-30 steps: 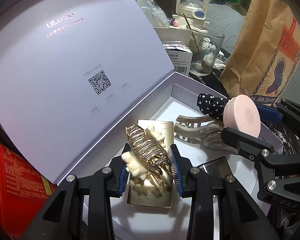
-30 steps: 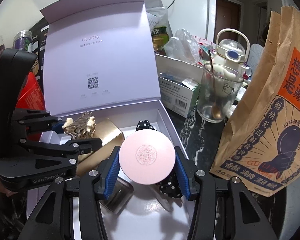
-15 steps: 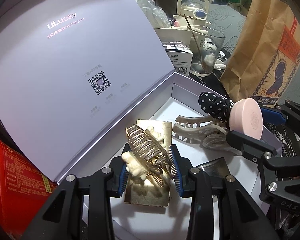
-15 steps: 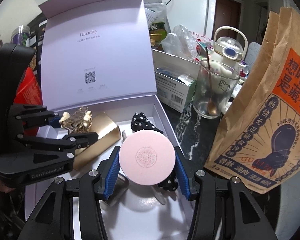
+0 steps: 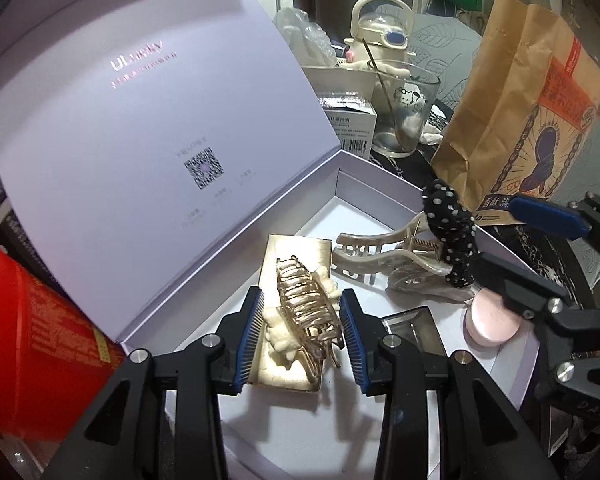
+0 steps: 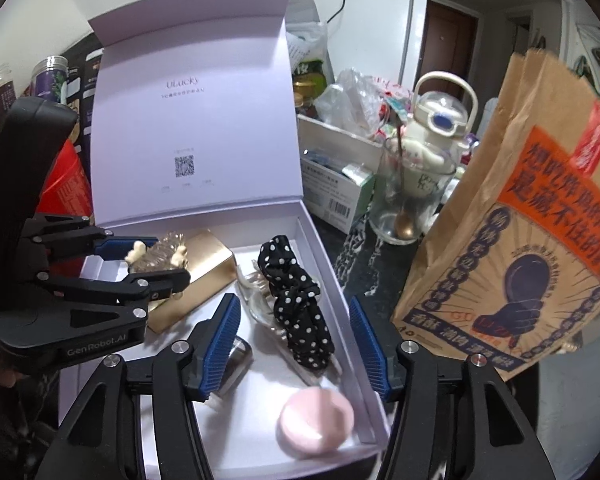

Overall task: Organize rigid objects
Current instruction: 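Lower the pink compact and gold claw clip into the box and open both grippers, then withdraw both grippers from the box toward the gingham scrunchie and purple box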

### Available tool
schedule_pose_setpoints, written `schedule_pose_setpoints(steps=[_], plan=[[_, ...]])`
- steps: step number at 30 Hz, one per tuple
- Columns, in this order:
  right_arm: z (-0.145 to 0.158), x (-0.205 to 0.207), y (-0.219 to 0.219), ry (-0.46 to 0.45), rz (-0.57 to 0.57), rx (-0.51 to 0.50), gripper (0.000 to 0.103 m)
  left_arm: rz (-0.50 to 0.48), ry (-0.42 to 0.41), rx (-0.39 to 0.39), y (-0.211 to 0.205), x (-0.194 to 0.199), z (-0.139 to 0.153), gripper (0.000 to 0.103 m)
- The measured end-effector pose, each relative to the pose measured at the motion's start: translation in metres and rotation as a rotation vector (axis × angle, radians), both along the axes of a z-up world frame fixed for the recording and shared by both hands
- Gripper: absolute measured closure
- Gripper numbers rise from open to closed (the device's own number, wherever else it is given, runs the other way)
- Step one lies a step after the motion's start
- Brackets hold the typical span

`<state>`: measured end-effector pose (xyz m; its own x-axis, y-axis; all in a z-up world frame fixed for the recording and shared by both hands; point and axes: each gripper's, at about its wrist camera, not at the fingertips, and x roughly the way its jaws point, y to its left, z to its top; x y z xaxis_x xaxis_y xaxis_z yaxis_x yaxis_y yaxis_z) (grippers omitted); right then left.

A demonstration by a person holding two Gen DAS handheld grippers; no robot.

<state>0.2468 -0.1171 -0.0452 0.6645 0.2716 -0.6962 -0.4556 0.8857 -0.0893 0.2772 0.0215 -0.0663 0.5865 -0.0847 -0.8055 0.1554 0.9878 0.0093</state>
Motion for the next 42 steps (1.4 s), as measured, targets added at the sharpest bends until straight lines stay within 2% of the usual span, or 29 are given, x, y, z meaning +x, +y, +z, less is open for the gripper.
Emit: schedule_pose_setpoints(steps=[11,12,13,15,17,26,34,42], plan=[[0.033,-0.024,-0.015,-0.078,-0.039,0.025,0.046,-0.005,-0.051,0.002,-0.004,-0.020,0.026,0.064],[0.036,-0.027,-0.016,-0.085,-0.039,0.030,0.046,-0.003,-0.054,0.007,-0.005,-0.021,0.028,0.060],[0.040,-0.031,-0.017,-0.091,-0.038,0.037,0.046,-0.002,-0.059,0.013,-0.005,-0.022,0.031,0.055],[0.045,-0.035,-0.019,-0.101,-0.042,0.041,0.046,0.001,-0.073,0.017,-0.006,-0.024,0.035,0.012],[0.049,-0.038,-0.021,-0.106,-0.048,0.039,0.046,0.007,-0.101,0.015,-0.007,-0.028,0.041,0.003],[0.064,-0.058,-0.029,-0.136,-0.065,0.041,0.045,0.003,-0.160,0.046,-0.011,-0.048,0.069,0.003],[0.083,-0.086,-0.039,-0.178,-0.085,0.056,0.039,-0.004,-0.201,-0.011,-0.006,-0.071,0.097,0.003],[0.092,-0.117,-0.047,-0.202,-0.106,0.073,0.033,-0.018,-0.265,-0.023,-0.002,-0.105,0.114,0.003]])
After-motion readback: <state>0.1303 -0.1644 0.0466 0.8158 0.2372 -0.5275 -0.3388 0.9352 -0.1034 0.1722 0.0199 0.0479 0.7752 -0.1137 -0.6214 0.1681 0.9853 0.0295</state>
